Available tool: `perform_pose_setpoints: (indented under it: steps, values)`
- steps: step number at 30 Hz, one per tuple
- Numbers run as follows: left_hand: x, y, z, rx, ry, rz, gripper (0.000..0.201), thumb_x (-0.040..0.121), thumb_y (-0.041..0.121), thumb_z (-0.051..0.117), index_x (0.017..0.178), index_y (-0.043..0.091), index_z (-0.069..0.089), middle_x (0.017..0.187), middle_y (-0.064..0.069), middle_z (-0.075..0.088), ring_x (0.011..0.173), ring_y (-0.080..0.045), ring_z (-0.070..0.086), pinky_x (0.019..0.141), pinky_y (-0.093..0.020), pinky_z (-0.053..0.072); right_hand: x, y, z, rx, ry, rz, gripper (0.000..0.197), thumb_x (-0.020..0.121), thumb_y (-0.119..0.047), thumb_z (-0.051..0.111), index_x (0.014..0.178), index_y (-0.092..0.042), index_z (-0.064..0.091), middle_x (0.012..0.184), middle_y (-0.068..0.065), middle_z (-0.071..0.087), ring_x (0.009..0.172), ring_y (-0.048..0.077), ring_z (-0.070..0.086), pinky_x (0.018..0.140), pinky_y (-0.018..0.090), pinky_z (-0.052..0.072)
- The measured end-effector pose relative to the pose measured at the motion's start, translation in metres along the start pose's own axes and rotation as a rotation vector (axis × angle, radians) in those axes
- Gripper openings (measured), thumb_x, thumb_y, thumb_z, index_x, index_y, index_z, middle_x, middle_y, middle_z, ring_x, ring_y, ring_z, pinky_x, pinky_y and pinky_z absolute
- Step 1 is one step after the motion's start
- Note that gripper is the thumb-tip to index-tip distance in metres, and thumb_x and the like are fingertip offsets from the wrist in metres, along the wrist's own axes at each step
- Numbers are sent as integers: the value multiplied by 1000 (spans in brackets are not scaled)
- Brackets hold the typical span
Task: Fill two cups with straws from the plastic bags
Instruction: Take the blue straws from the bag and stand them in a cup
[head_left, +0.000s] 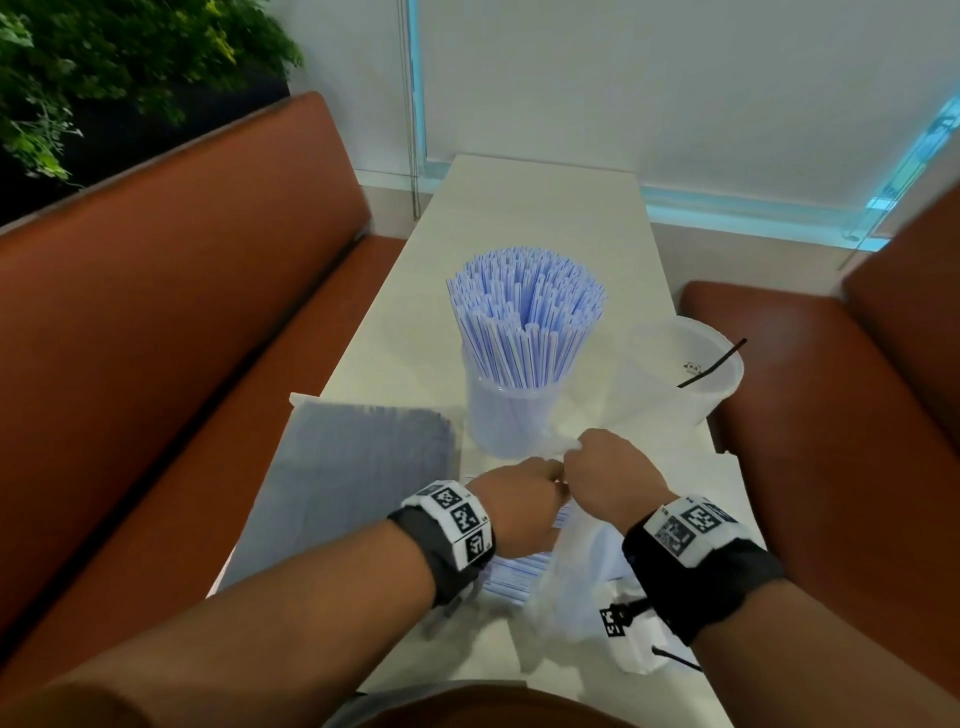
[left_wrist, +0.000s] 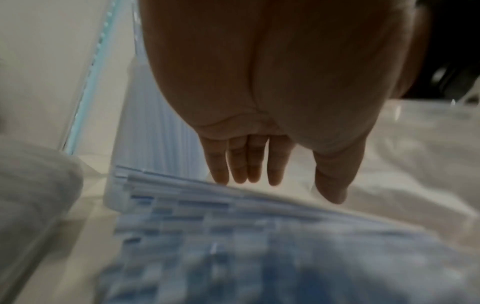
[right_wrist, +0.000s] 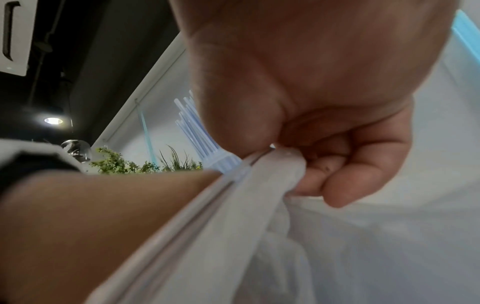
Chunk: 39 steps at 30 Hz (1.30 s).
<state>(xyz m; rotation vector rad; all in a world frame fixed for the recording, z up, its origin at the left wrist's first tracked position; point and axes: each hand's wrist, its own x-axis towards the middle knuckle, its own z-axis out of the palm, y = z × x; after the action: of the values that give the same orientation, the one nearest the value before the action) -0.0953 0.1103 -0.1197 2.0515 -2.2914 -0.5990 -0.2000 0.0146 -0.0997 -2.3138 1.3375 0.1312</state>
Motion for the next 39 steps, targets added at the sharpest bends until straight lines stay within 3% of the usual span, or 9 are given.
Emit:
perform_pose_setpoints:
  steps: [5, 10, 15, 19, 22, 26, 33, 36, 39]
  values:
    - [20, 6, 5, 55, -58, -82, 23, 86, 2, 60, 109, 0, 56, 106, -14, 52, 100, -33, 56, 76, -32, 35, -8, 0, -9, 3, -27, -54, 18, 99, -17, 36, 100, -9, 53, 107, 18, 64, 97, 34, 62, 83, 42, 51]
    - [30, 10, 10, 109, -80, -114, 33, 84, 2, 63, 116, 2, 55, 115, -16, 53, 105, -32, 55, 77, -30, 33, -5, 10, -6, 177, 23, -31, 21, 97, -18, 43, 78, -10, 48, 85, 5, 56, 87, 30, 56, 80, 37, 47]
    - [24, 8, 10, 200, -22, -96, 24, 93, 7, 50, 117, 4, 54, 107, -14, 56, 79, -25, 51, 66, -34, 36, -5, 11, -5, 152, 50, 3, 18, 92, -27, 46, 82, -15, 54, 86, 0, 60, 82, 23, 58, 75, 35, 45]
    - [9, -13, -4, 305, 3, -132, 24, 95, 14, 50, 119, 13, 49, 100, -7, 63, 84, -30, 63, 70, -39, 49, -2, 10, -3, 144, 53, 26, 25, 93, -32, 45, 112, -18, 53, 95, -2, 63, 83, 20, 59, 73, 34, 43]
    - [-13, -42, -15, 325, 36, -151, 23, 93, 15, 52, 115, 15, 49, 94, -6, 67, 80, -32, 66, 61, -37, 44, 0, 12, -1, 153, 45, -16, 39, 96, -31, 42, 135, -34, 40, 85, -5, 64, 77, 17, 62, 70, 34, 45]
    - [-46, -85, -22, 311, 100, -171, 21, 97, 27, 51, 117, 24, 57, 105, -5, 69, 94, -30, 68, 73, -38, 55, 7, 15, 7, 223, 51, -28, 33, 99, -26, 40, 129, -36, 48, 85, -5, 61, 79, 18, 60, 74, 34, 46]
    - [-92, -139, -25, 205, 159, -317, 11, 94, 28, 52, 105, 28, 54, 98, 1, 68, 82, -22, 63, 67, -30, 38, 18, 30, 23, 322, 125, -25, 25, 103, -30, 47, 122, -22, 61, 119, 6, 68, 100, 24, 58, 83, 30, 37]
    - [-98, -140, -25, 130, 260, -274, 17, 93, 26, 54, 109, 31, 54, 98, 1, 68, 84, -22, 64, 67, -30, 39, 16, 26, 19, 260, 202, -109, 45, 107, -41, 30, 120, -13, 63, 117, 11, 68, 104, 30, 58, 86, 37, 40]
    - [-92, -129, -28, 109, 292, -239, 32, 94, 28, 54, 126, 33, 52, 110, 5, 67, 92, -22, 64, 76, -35, 50, 2, 9, 5, 747, 433, -153, 62, 96, -60, 24, 114, -20, 68, 106, 3, 69, 100, 16, 62, 91, 38, 44]
